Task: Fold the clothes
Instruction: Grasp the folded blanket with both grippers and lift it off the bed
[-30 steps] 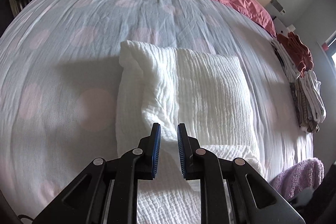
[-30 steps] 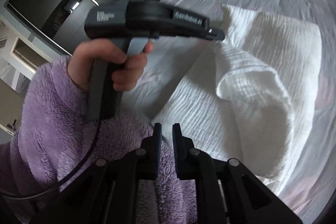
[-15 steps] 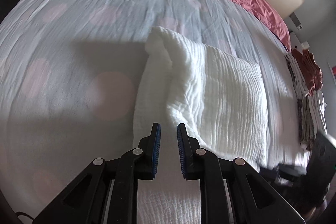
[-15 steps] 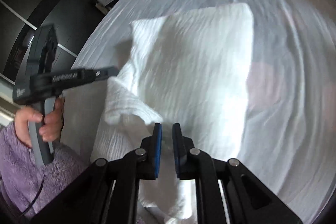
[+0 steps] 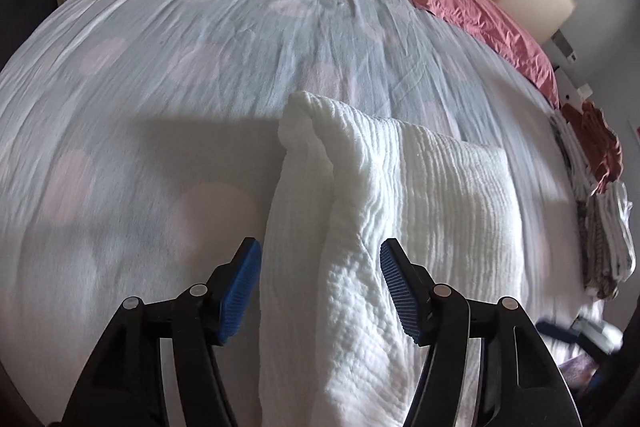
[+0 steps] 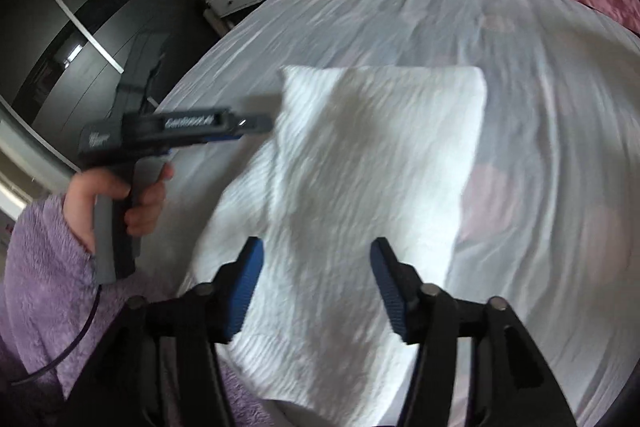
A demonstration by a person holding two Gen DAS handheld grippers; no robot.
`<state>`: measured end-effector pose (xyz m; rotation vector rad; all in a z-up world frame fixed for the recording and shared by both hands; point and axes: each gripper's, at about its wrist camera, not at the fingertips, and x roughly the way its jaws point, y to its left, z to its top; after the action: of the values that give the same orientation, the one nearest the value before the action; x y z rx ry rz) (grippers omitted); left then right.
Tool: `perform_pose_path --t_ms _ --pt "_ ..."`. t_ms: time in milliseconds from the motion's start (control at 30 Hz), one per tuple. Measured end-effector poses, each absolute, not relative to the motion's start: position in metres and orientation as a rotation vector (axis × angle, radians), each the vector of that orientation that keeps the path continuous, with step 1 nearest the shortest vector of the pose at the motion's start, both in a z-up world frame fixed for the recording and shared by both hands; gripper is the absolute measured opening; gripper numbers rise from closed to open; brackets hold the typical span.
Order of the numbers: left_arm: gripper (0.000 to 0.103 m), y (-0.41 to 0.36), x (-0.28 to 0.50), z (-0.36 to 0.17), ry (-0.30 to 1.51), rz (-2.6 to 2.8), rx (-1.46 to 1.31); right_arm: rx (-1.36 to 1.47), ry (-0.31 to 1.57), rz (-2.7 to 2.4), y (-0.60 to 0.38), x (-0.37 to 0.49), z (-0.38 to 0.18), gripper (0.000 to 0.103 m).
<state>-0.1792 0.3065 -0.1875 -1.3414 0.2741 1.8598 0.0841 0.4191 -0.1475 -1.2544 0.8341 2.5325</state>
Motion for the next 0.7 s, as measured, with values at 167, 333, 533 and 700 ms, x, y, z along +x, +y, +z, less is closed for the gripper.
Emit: perform_pose_path --t_ms 167,333,533,700 --pt "0.063 0.324 -0.187 -0.210 0.366 1.827 -1.366 -1.205 0.935 2.397 0.475 0.067 -0.168 0.072" --pt "0.063 0.332 -0.193 -0.231 0.393 1.777 -1.401 -1.207 1.039 2.363 0.503 0.048 -0.198 0.072" --pt "0.063 0.337 -0.193 -0.239 0.348 1.724 -1.399 -1.209 1.187 2.359 0.517 0.028 -0.237 0.072" --pt "0.051 0.346 -0.184 -0.240 0.339 1.660 -1.372 -1.185 1.184 2.410 0.520 0.018 -0.245 0.072"
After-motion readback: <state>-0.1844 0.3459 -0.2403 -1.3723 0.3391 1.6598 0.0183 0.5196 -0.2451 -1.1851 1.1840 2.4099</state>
